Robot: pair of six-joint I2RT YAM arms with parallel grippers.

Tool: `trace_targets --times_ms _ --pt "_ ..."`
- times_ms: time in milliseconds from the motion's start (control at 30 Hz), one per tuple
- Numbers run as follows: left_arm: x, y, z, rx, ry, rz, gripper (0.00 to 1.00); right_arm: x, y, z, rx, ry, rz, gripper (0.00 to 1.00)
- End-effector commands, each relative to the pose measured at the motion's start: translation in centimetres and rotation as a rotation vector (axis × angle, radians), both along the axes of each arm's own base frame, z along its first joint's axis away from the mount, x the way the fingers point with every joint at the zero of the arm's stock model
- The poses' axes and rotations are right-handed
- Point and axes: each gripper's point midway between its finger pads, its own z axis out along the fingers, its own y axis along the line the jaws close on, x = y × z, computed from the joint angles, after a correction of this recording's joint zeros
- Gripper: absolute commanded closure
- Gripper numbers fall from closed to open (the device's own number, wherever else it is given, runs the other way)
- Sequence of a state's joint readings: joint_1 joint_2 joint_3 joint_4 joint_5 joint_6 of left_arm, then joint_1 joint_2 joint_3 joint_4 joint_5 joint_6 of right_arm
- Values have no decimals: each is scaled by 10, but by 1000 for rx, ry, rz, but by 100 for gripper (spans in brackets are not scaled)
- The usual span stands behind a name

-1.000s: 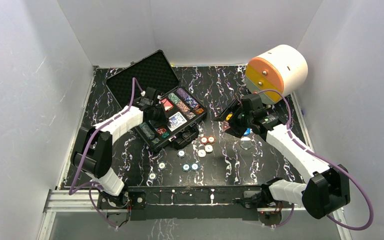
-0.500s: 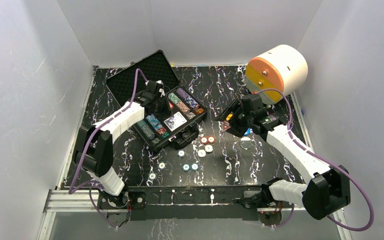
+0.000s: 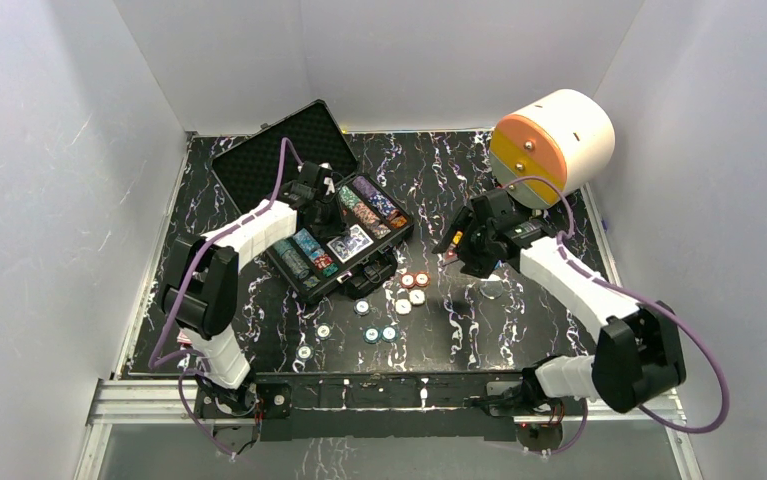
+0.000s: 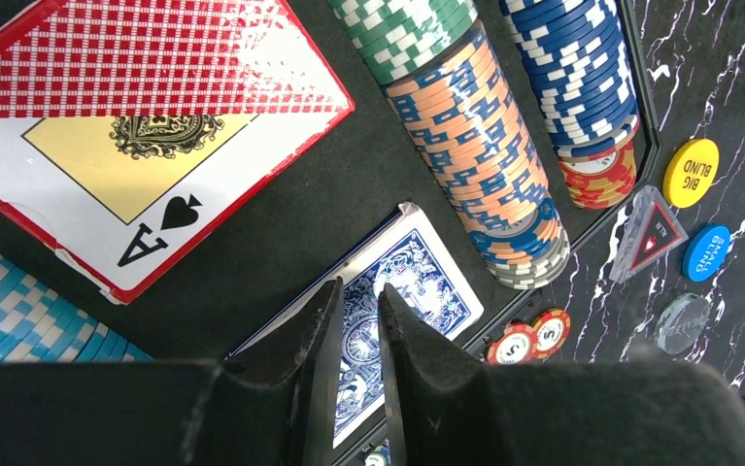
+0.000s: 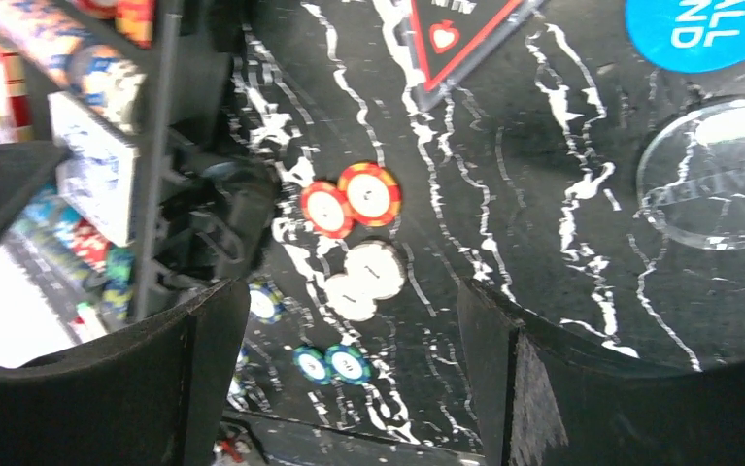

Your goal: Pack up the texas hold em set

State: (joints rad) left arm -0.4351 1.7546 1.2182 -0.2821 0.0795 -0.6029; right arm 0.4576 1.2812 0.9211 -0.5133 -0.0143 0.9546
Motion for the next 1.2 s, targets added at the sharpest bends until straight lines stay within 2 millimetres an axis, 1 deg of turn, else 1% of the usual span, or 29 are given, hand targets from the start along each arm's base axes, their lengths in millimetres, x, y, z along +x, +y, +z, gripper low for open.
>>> trace_targets --times_ms 0,33,67,133,200,267,333,400,433,467,533,600,767,833,967,1067,1167 --pt "-33 10 -40 54 140 -23 81 13 -13 -8 -143 -12 58 14" --pt "-32 8 -38 47 135 -30 81 15 -14 -12 -168 -11 84 14" --pt "-29 1 -27 17 104 -64 80 18 -16 -19 -227 -3 136 13" --pt "-25 -6 -12 -21 61 -107 77 19 -14 -23 -255 -8 172 10" --pt "-22 -15 9 -66 11 -148 72 20 -15 -27 -290 -7 189 6" --pt "-16 -19 35 -100 -57 -169 65 19 -22 -32 -338 8 184 5" --pt "-13 -20 58 -115 -121 -176 59 18 -35 -36 -405 20 157 4" --pt "-12 -17 79 -124 -182 -171 52 19 -55 -38 -492 24 87 5" --pt "-13 -15 86 -126 -205 -167 48 20 -74 -40 -570 22 22 4" --pt "-15 -13 94 -130 -229 -161 46 19 -86 -40 -611 26 -24 4" --pt "-21 -9 106 -139 -263 -147 42 16 -102 -44 -639 36 -75 3" --pt "-28 -2 115 -147 -294 -127 38 13 -110 -51 -635 43 -96 2" --pt "-43 11 123 -162 -320 -65 23 3 -121 -73 -590 121 -141 2" --pt "-47 14 124 -169 -323 -48 21 -2 -122 -84 -555 163 -158 2" --pt "-50 15 127 -177 -327 -42 20 -5 -124 -102 -513 208 -177 2" --pt "-52 13 126 -185 -318 -51 20 -4 -120 -111 -487 220 -160 2" --pt "-52 12 124 -186 -311 -55 20 -3 -116 -117 -469 221 -140 5"
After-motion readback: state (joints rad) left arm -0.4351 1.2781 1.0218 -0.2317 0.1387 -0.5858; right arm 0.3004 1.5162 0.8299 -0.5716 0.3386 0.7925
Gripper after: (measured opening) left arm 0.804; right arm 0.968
